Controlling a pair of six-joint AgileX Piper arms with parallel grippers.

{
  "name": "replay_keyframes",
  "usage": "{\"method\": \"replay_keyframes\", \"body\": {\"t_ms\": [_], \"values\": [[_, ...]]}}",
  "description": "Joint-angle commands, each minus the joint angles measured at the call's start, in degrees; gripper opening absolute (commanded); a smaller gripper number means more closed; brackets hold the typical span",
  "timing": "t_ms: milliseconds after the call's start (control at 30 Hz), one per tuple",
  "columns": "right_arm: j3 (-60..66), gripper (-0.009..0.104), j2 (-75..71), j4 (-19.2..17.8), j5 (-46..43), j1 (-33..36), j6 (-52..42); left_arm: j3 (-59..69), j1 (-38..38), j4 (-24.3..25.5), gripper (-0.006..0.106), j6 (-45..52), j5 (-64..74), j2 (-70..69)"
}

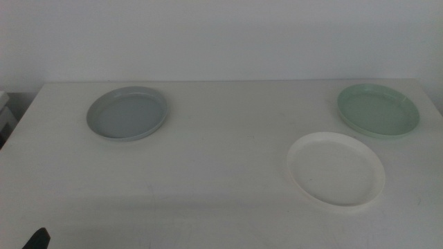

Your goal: Stack the three bowls on top of each other.

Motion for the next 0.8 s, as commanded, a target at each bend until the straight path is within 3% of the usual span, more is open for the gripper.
{"method": "replay_keyframes", "body": {"t_ms": [0, 400, 767], "values": [[-5.7, 0.056, 6.4, 1.5, 0.6, 0.1, -0.1, -0.3, 0.0, -0.8, 0.105, -0.5, -4.5, -0.8], [-22.0, 0.056, 33.4, 1.8, 4.8, 0.1, -0.1, -0.3, 0.0, -0.8, 0.105, -0.5, -4.5, -0.8], [-27.7, 0.056, 55.8, 10.0, 4.1, 0.1, 0.0, -0.3, 0.0, -0.8, 0.105, -0.5, -4.5, -0.8]]}}
